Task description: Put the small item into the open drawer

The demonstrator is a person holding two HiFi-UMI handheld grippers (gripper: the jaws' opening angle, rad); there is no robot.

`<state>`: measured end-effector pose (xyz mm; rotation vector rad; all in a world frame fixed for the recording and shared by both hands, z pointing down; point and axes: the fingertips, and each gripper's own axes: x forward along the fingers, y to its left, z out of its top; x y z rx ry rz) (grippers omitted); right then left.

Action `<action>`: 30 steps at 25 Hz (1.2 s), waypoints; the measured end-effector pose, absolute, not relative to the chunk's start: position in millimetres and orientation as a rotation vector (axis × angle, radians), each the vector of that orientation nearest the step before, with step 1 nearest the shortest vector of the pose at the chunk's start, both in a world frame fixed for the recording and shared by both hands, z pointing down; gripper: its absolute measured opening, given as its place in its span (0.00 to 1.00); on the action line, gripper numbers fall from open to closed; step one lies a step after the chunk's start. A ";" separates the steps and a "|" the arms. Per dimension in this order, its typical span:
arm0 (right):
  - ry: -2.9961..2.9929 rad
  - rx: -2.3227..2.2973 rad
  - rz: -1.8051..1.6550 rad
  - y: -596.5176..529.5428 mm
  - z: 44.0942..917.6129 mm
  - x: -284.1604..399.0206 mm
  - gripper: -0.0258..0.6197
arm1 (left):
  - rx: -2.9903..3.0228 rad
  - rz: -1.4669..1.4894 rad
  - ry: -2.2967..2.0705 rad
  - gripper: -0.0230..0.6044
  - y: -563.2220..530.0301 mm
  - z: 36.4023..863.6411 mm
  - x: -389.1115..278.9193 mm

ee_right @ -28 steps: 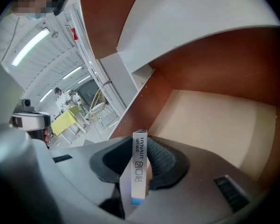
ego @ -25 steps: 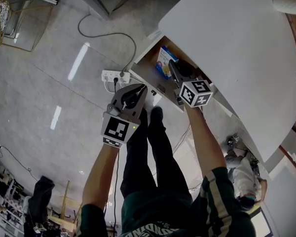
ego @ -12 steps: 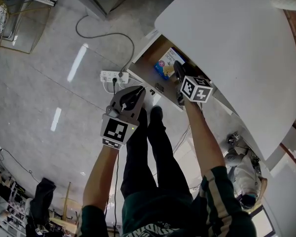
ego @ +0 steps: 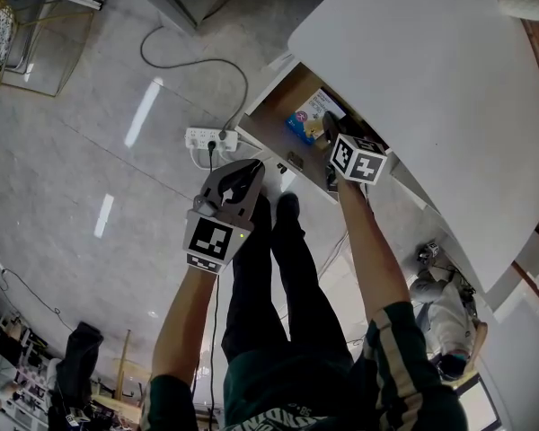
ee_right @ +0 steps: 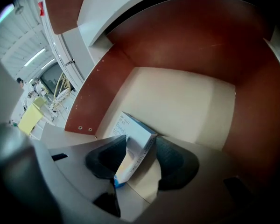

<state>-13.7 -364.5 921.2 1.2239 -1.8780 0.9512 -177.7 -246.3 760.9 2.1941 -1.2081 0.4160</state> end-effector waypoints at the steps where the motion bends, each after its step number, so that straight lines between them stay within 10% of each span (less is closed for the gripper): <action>1: -1.868 1.223 0.951 -363.6 922.4 -13.2 0.36 | 2.192 0.415 -1.208 0.07 -246.3 760.8 -178.2; 12: -1.903 1.203 0.893 -365.3 911.8 -22.1 0.40 | 2.194 0.411 -1.204 0.07 -250.0 759.5 -177.8; 30: -2.001 1.232 0.852 -343.0 849.6 -25.6 0.12 | 2.238 0.431 -1.212 0.07 -244.9 717.9 -156.1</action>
